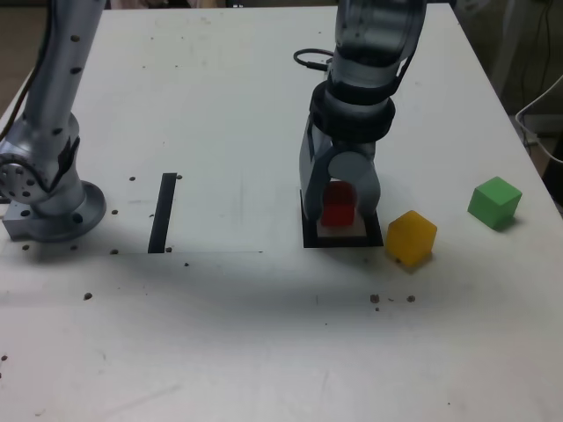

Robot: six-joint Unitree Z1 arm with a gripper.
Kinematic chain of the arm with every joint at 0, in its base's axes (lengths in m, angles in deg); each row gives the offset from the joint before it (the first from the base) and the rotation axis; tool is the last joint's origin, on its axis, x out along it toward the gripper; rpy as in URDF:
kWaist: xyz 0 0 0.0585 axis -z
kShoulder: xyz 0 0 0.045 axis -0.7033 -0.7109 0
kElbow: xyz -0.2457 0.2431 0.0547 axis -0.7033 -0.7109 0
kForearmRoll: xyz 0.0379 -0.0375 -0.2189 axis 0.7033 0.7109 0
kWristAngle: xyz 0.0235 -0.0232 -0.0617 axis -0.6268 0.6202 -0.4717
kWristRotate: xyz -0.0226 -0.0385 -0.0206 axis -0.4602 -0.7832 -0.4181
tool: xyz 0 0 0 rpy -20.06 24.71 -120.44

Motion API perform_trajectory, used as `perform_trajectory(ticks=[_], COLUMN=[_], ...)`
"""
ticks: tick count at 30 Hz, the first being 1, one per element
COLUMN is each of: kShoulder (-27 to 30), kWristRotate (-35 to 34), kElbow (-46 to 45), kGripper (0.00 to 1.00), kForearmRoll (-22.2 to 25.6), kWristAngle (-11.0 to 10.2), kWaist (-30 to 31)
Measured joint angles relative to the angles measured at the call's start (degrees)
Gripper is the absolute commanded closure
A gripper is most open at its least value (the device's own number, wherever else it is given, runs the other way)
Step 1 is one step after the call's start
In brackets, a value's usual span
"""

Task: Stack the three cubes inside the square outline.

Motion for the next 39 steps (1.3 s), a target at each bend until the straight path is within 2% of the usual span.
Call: perform_trajectory(ticks=[5, 8, 14, 23, 28, 32, 39], kShoulder=[0.01, 0.06, 0.63, 2.24, 5.78, 8.42, 9.33], kWristRotate=[0.68, 0.74, 0.73, 0.68, 0.77, 3.9, 8.01], kElbow=[-0.04, -0.47, -0.95, -1.01, -0.99, 1.21, 5.92], kGripper=[0.09, 0.01, 0.01, 0.01, 0.01, 0.01, 0.01], kForearmRoll=[-0.18, -0.23, -0.23, 0.93, 3.74, 8.4, 14.89], kWristAngle=[-0.2, -0.54, -1.63, -1.98, -2.78, -3.06, -2.69], kWaist=[-0.04, -0.09, -0.34, -0.3, 0.61, 1.17, 1.26])
